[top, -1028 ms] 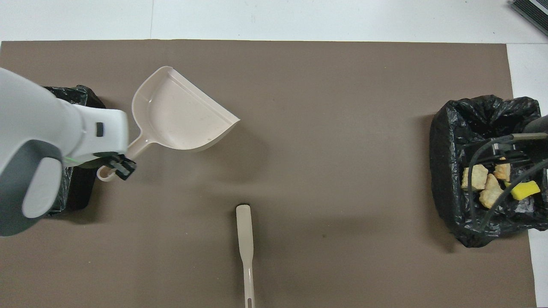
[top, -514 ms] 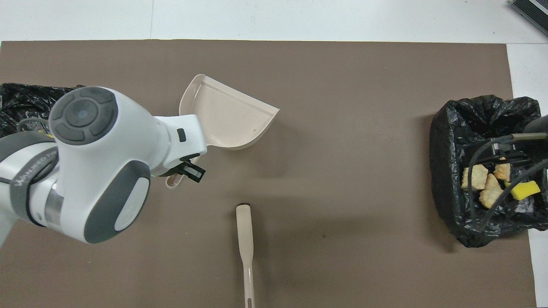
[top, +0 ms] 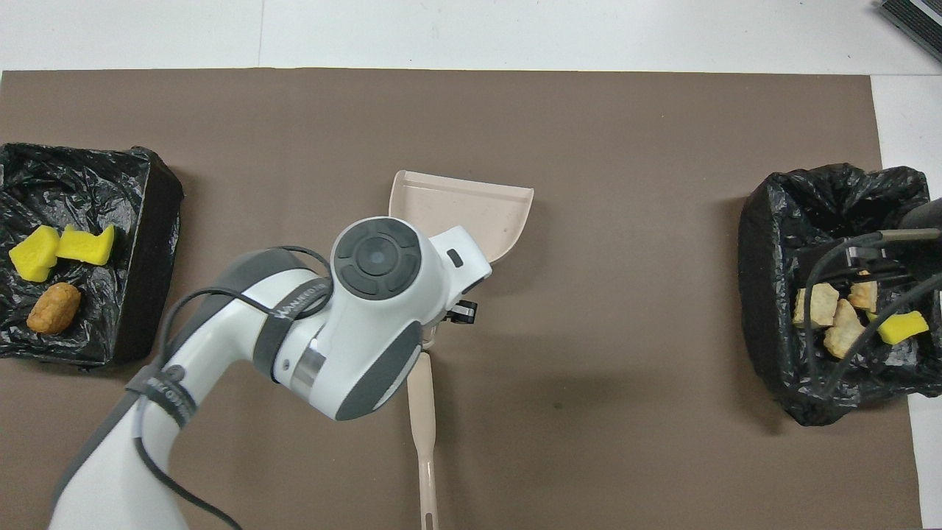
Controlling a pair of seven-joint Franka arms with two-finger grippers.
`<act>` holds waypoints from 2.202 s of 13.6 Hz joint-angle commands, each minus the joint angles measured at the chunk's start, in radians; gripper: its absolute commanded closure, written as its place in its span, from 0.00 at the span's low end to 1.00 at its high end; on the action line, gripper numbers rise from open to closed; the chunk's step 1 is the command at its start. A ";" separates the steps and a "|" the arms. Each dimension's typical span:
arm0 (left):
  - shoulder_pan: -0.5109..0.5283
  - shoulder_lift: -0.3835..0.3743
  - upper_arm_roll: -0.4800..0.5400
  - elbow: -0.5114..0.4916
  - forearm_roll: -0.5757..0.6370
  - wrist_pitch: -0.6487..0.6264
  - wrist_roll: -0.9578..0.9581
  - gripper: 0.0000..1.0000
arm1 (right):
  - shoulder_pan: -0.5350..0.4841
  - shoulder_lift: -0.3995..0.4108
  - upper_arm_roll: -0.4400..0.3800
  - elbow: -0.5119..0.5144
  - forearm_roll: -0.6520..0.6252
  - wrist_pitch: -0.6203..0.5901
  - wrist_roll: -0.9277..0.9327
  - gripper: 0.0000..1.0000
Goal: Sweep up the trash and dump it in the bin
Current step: 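Bring the empty dustpan back toward the table center with the left gripper, then lower the dustpan onto the table and open the left gripper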
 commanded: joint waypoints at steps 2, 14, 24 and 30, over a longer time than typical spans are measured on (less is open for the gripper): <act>0.020 0.000 0.060 0.013 0.042 0.018 -0.016 1.00 | -0.013 -0.017 0.004 -0.022 0.019 0.013 -0.020 0.00; 0.056 0.031 0.103 -0.022 0.064 0.098 0.005 0.01 | -0.012 -0.017 0.004 -0.022 0.019 0.013 -0.020 0.00; 0.100 0.006 0.106 0.009 0.065 0.075 0.111 0.00 | -0.013 -0.017 0.004 -0.022 0.019 0.013 -0.020 0.00; 0.218 -0.170 0.112 0.010 0.065 -0.071 0.331 0.00 | -0.013 -0.017 0.004 -0.022 0.019 0.013 -0.020 0.00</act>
